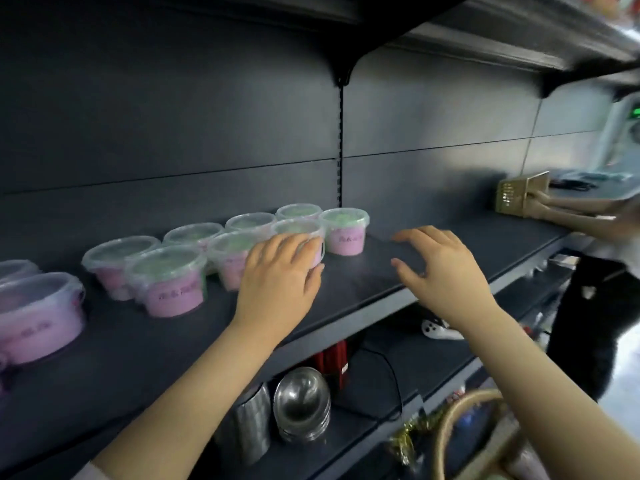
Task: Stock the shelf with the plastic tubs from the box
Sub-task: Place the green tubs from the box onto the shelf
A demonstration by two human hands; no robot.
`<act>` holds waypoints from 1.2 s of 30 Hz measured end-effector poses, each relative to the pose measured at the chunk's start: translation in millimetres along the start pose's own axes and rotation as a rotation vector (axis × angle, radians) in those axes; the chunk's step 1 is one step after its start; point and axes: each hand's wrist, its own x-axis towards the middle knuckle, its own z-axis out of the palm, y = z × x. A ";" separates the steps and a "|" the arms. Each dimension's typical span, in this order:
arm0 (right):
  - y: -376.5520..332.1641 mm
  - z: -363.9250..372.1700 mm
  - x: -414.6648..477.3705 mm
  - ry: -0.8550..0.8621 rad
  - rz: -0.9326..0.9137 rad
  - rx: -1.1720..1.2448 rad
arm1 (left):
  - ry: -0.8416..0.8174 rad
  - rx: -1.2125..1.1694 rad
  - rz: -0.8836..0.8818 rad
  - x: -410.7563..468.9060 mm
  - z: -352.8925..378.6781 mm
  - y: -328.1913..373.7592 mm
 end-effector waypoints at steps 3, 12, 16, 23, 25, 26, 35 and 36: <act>-16.5 -27.9 -50.2 -0.036 0.077 -0.111 | -0.059 -0.089 0.063 -32.5 -24.4 13.8; -40.5 -68.2 -222.8 -0.208 0.384 -0.237 | -0.344 -0.321 0.214 -144.7 -39.7 68.1; -37.9 -77.3 -286.7 -0.291 0.546 -0.256 | -0.456 -0.426 0.254 -178.3 -36.2 101.7; 24.6 -85.7 -380.6 -0.307 0.935 -0.197 | -0.683 -0.563 0.321 -211.2 3.2 175.0; 48.3 -85.1 -399.7 -0.302 0.999 -0.166 | -0.738 -0.571 0.352 -214.3 21.9 197.6; 59.5 -84.1 -407.4 -0.307 1.022 -0.150 | -0.764 -0.576 0.366 -215.5 31.4 207.8; 180.9 -66.1 -445.3 -0.348 1.175 0.001 | -0.985 -0.607 0.368 -209.6 121.9 293.0; 192.2 -62.3 -448.3 -0.353 1.192 0.027 | -1.012 -0.599 0.362 -209.4 130.6 300.7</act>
